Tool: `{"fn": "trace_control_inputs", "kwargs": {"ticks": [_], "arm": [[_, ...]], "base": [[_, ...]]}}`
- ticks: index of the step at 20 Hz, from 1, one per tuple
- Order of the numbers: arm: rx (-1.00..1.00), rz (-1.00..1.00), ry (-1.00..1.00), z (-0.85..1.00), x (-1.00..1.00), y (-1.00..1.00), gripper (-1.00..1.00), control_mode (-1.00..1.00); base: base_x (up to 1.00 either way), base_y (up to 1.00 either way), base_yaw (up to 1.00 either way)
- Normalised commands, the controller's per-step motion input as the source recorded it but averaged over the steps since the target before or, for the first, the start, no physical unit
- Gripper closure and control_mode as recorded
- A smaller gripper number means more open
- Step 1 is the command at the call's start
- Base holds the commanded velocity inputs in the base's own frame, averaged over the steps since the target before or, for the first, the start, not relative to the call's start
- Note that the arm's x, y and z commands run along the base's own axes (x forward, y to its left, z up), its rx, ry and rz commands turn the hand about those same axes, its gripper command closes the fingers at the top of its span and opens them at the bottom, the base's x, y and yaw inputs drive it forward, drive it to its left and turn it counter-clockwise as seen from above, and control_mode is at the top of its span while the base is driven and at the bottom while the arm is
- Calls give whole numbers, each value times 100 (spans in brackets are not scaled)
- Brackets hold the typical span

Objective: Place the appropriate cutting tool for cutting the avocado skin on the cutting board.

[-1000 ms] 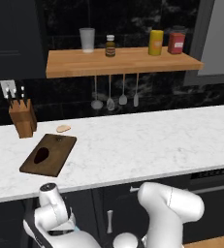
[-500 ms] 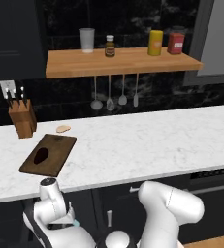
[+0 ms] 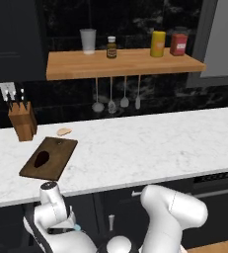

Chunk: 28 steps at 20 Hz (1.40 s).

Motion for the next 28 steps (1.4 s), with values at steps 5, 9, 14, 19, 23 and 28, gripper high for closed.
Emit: {"fn": "trace_control_inputs", "kwargs": {"ticks": [5,9,14,19,23,28], "arm": [[0,-18,0,-52,-48,-1,100,-100],[0,-20,0,-16,-5,-14,100,-100],[-1,-20,0,-13,-21,-27,100,-100],[0,-16,0,-18,-36,-4,100,-100],[0,-12,0,-3,-9,0,100,-100],[0,-10,0,12,1,-7,100,-100]], "base": [[0,0,0],[0,0,0],[0,0,0],[0,0,0],[0,0,0],[0,0,0]]}}
